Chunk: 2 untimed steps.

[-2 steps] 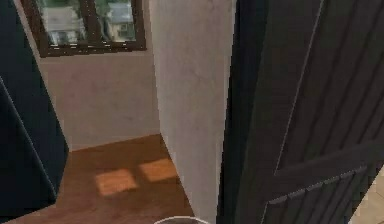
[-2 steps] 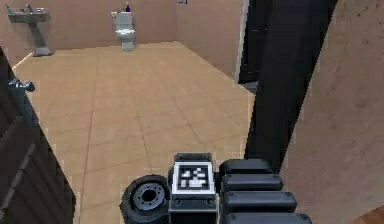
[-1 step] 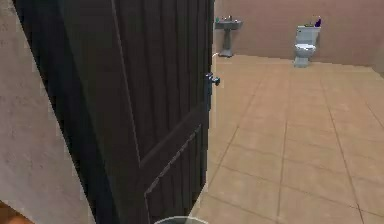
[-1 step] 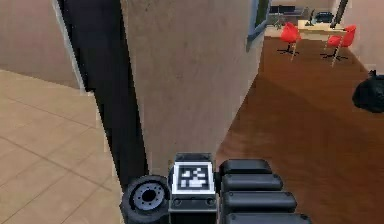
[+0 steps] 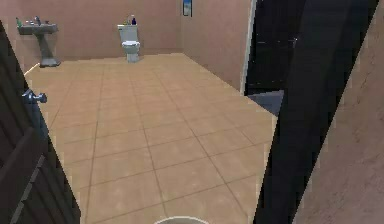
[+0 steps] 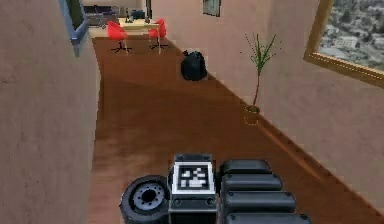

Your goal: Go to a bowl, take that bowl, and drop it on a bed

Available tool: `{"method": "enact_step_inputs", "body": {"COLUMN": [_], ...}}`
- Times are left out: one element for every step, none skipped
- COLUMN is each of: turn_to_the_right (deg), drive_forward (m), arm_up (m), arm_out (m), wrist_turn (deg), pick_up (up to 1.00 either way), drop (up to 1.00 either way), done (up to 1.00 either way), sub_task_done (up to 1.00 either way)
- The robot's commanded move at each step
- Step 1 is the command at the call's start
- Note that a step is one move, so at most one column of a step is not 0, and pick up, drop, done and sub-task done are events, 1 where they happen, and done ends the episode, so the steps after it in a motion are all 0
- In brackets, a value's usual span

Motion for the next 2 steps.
{"method": "enact_step_inputs", "body": {"turn_to_the_right": [0.0,39.0], "drive_forward": [0.80,0.00], "arm_up": [0.00,0.00], "arm_out": [0.00,0.00], "wrist_turn": [0.0,0.0], "pick_up": [0.00,0.00], "drop": [0.00,0.00], "done": [0.00,0.00], "sub_task_done": [0.00,0.00]}}
